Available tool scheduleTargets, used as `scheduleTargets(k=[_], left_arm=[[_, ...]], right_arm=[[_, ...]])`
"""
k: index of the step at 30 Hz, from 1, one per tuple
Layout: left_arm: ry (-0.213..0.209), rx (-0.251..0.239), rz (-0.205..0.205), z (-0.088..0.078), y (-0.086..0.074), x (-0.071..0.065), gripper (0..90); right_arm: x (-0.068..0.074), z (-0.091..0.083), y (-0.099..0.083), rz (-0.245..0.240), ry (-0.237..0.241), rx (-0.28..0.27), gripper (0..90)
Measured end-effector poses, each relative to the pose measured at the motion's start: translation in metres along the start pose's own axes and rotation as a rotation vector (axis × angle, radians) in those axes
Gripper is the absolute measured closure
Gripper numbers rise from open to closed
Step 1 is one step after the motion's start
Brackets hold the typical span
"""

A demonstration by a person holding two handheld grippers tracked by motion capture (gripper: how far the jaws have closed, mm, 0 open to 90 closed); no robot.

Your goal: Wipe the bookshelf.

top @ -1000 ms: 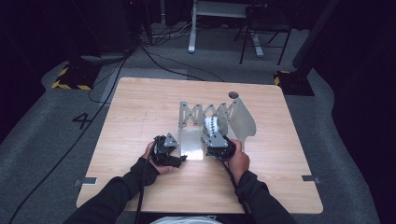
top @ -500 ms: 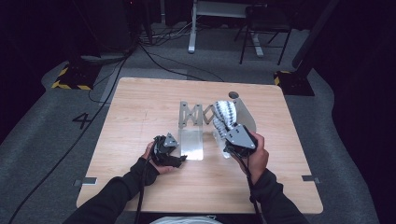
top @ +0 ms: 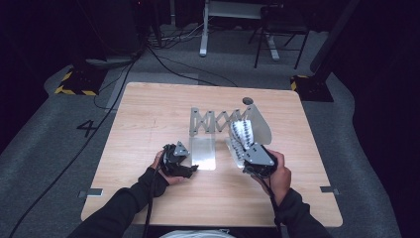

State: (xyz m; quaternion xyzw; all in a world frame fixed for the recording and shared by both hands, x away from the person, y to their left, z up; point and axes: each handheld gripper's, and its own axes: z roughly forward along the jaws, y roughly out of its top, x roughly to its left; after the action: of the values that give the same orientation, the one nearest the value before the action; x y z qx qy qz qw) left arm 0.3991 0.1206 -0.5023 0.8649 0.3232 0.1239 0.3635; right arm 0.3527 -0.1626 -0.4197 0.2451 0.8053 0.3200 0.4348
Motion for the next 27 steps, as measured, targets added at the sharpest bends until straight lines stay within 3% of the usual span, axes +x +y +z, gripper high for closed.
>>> scheduleTargets(k=[5,8,13,17,20,22,27], left_arm=[[0.000,0.002,0.002,0.000,0.000,0.000,28.3],[-0.002,0.003,-0.003,0.000,0.000,0.000,28.3],[-0.003,0.003,-0.003,0.000,0.000,0.000,28.3],[-0.002,0.001,0.001,0.000,0.000,0.000,28.3],[-0.003,0.000,0.000,0.000,0.000,0.000,28.4],[-0.002,0.001,0.000,0.000,0.000,0.000,28.3],[-0.002,0.001,0.001,0.000,0.000,0.000,28.3]], right_arm=[[0.026,0.020,-0.007,-0.021,0.128,0.071,79.1],[0.034,0.035,-0.014,-0.047,0.125,0.100,79.0],[0.042,0.057,-0.020,-0.012,0.169,0.104,78.9],[0.052,0.073,-0.014,-0.009,0.158,0.075,78.9],[0.052,0.070,-0.007,-0.027,0.141,0.041,78.9],[0.046,0.062,0.000,-0.024,0.113,0.011,78.9],[0.017,0.043,0.016,0.059,0.030,-0.073,79.0]])
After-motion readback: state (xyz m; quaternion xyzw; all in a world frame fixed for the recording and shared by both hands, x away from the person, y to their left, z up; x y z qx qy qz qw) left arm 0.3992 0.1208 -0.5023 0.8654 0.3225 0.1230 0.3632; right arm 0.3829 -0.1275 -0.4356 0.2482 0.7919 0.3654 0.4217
